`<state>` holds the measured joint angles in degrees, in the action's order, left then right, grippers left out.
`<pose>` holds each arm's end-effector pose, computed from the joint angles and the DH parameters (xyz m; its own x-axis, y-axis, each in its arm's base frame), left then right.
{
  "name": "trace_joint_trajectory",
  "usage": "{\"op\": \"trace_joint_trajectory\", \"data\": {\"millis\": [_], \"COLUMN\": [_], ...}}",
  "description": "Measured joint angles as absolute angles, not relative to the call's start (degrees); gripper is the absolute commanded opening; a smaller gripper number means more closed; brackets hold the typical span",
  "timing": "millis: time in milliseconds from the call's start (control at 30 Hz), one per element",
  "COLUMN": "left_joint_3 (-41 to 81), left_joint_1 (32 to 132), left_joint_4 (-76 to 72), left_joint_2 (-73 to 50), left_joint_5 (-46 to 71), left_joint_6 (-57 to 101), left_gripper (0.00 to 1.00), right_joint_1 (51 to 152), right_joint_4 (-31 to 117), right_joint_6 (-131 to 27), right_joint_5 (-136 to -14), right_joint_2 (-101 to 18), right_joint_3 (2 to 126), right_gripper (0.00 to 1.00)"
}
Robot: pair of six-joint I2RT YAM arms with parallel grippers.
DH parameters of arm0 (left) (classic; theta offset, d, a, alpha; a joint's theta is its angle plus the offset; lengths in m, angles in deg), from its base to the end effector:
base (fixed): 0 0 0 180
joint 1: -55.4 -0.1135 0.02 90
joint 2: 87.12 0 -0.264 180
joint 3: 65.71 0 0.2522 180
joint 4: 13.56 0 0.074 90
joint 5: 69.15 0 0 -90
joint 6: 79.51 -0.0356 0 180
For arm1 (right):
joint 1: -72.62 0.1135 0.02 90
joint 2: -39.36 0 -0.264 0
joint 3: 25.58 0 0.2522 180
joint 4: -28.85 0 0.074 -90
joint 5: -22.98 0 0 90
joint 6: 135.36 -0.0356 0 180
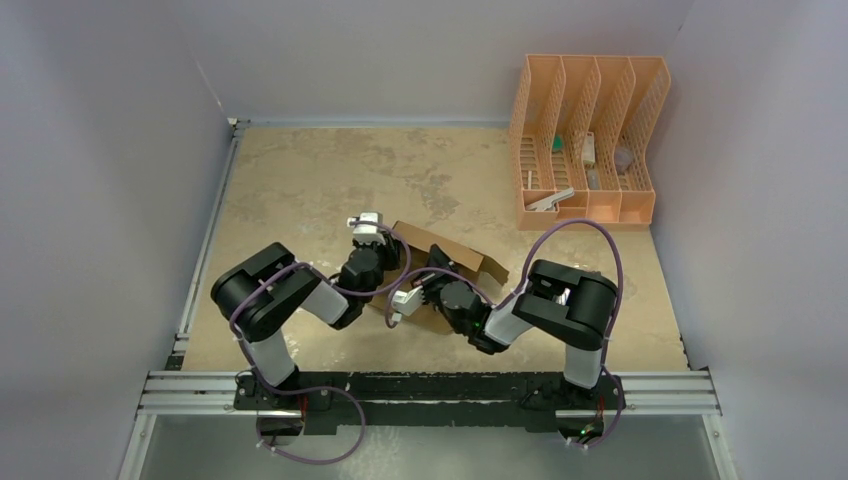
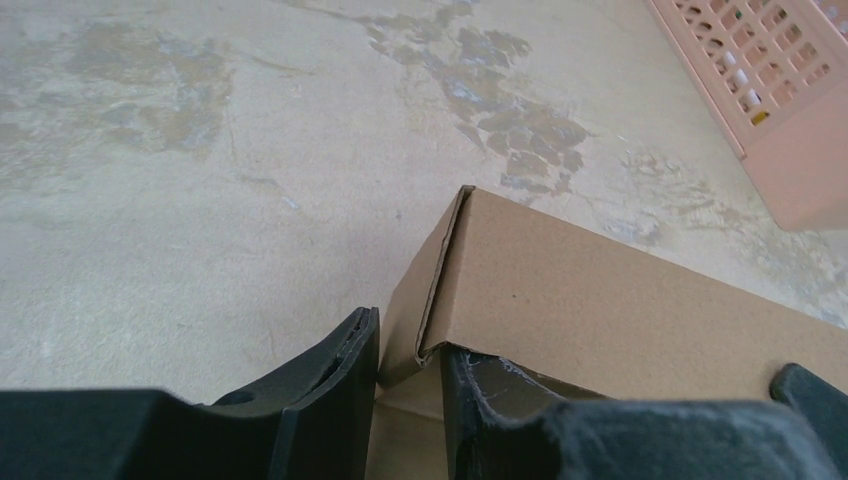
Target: Fold the paper box
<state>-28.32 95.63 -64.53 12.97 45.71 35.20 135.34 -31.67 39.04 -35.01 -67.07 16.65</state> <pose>0.2280 -0.1733 0.1277 -0.2546 -0.2814 -0.9252 0.1820 0.9257 -0.3317 0.1581 0.2655 0.1330 0.5059 -0.8603 -0.0635 -0.0792 0.0270 -0.9965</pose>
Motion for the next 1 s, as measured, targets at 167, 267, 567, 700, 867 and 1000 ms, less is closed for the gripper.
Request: {"op": "trace_joint_trajectory", "data": {"millis": [167, 267, 567, 700, 867, 1000], "left_joint_3": [-28.32, -28.32, -28.01, -27.97, -27.79, -27.24], "left_joint_1": [97.27, 98.47, 100.62, 101.07, 101.58, 101.64], "left_joint_4": [-67.21, -67.91, -67.91, -68.88, -68.64, -67.94], "left_joint_2": [14.76, 15.29, 16.07, 16.69, 16.77, 16.84], "left_joint_5": [52.44, 56.2, 64.14, 65.25, 66.72, 66.48], "left_joint_6": [36.55, 37.12, 38.69, 39.02, 39.31, 39.35], "left_gripper": [0.24, 0.23, 0.2, 0.19, 0.18, 0.2], "right_joint_1": [135.63, 135.76, 135.87, 135.6, 135.28, 135.08], "right_joint_4": [-31.12, -31.01, -30.4, -29.41, -28.41, -27.69], "right_joint_6": [38.8, 38.58, 38.01, 38.08, 38.06, 37.93], "right_joint_5": [-35.05, -35.14, -36.56, -37.3, -38.31, -38.35], "right_joint_2": [-67.07, -67.07, -67.05, -66.44, -65.67, -65.06], "right_joint_3": [17.22, 17.33, 17.86, 17.7, 17.35, 17.2], "right_gripper": [0.0, 0.0, 0.0, 0.0, 0.0, 0.0]}}
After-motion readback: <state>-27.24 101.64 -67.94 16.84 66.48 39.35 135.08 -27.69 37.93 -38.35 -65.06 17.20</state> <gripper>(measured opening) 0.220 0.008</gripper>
